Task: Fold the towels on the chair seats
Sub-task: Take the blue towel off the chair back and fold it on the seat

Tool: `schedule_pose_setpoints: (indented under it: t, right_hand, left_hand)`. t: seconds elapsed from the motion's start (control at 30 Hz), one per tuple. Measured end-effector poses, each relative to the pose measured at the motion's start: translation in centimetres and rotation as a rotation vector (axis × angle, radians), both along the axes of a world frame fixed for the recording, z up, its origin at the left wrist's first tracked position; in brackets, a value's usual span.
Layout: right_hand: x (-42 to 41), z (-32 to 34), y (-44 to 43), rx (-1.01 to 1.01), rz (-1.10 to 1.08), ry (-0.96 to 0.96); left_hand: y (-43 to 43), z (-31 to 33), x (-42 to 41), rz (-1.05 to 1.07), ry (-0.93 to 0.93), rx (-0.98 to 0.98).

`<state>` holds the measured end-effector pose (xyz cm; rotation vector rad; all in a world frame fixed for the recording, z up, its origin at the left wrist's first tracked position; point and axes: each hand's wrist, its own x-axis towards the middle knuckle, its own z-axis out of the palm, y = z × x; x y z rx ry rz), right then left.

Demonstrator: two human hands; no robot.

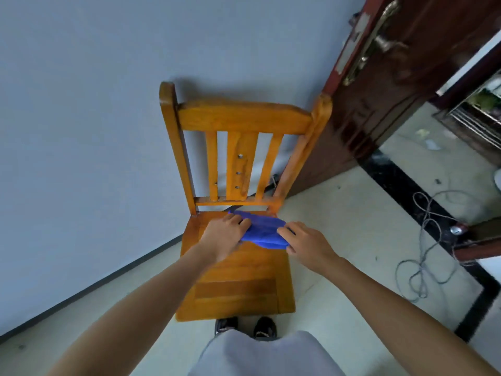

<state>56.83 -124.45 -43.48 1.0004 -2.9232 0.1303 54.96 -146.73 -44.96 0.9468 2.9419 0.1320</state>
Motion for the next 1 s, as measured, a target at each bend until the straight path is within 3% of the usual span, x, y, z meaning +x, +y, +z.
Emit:
schedule_pose_setpoints:
  t: [0.1, 0.33, 0.57, 0.67, 0.87, 1.0]
  right_hand:
    - [-1.6, 5.1, 0.0, -0.004, -0.001, 0.130]
    - [-5.2, 13.2, 0.3, -0.077, -0.032, 0.164]
    - [-6.8, 19.8, 2.4, -0.145, 0.007, 0.210]
    - [-7.6, 21.9, 2.9, -0.070, 0.025, 0.160]
    - [-8.6, 23.6, 3.0, -0.025, 0.247, 0.176]
    - [-7.2, 23.3, 0.9, -0.035, 0.479, 0.169]
  left_hand:
    - [0.1, 4.9, -1.8, 0.016, 0.053, 0.020]
    - [0.3, 13.2, -4.9, 0.120, 0.130, 0.128]
    - [0.4, 19.2, -5.4, 0.006, 0.442, 0.233]
    - [0.9, 20.9, -4.7, 0.039, 0.534, 0.228]
    - [2.1, 21.5, -0.2, 0.288, 0.618, 0.153]
    - [2.7, 20.4, 6.5, 0.569, 0.510, 0.182]
